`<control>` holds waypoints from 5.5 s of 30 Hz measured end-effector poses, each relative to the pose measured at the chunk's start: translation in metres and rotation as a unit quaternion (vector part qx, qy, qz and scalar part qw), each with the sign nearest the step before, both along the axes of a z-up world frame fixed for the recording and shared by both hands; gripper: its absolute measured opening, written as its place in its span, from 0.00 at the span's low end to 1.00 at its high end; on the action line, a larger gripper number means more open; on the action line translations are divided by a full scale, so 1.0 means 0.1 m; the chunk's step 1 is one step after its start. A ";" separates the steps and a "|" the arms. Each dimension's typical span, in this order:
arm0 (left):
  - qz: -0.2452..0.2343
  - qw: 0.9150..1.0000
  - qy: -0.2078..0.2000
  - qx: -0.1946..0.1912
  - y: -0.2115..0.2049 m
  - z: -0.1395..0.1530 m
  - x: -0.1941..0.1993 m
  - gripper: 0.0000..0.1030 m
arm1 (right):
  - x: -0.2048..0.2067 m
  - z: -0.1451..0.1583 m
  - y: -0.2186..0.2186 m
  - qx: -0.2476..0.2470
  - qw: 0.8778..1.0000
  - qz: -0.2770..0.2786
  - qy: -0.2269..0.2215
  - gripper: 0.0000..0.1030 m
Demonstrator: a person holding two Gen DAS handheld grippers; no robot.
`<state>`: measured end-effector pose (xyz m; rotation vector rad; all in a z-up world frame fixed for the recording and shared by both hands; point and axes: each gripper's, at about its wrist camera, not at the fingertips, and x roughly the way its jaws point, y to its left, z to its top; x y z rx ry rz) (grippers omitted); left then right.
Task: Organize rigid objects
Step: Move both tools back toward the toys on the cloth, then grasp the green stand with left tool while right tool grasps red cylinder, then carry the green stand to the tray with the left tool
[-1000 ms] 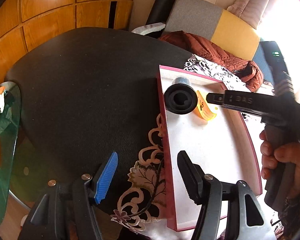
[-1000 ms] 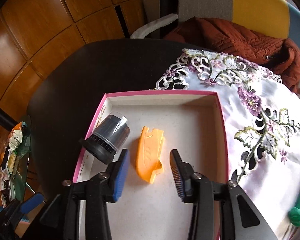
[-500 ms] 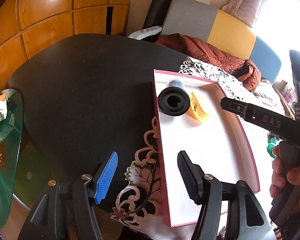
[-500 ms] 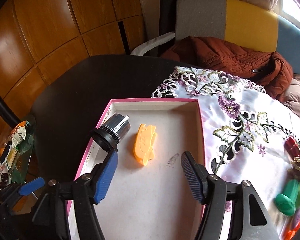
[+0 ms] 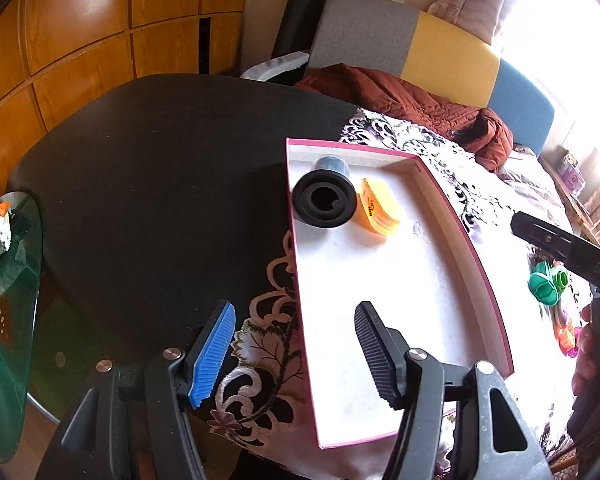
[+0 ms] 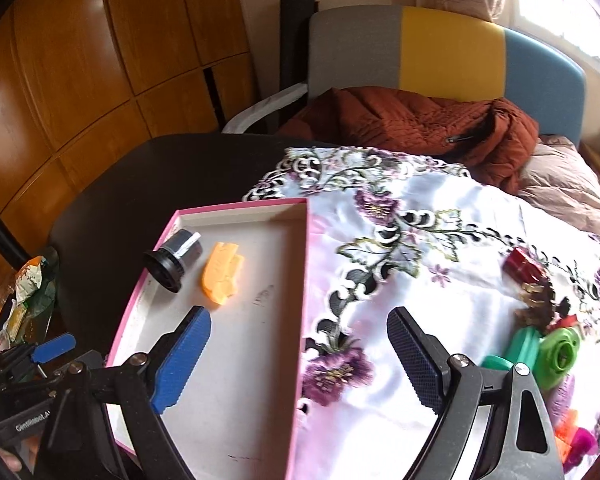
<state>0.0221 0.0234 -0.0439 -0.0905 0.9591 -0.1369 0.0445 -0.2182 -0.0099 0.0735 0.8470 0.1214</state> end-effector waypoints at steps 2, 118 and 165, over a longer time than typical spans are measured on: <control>-0.004 1.000 -0.001 0.002 -0.03 0.00 -0.01 0.61 | -0.06 0.01 -0.11 -0.007 1.000 -0.009 -0.002 0.89; -0.333 0.940 0.045 -0.064 -2.80 -0.56 0.16 0.30 | 1.33 -0.89 -2.60 0.101 0.910 -0.327 0.232 0.75; -0.324 0.945 -0.041 -0.031 -2.31 0.03 -0.39 0.29 | -0.31 -0.85 -1.71 0.017 0.979 -0.119 0.162 0.73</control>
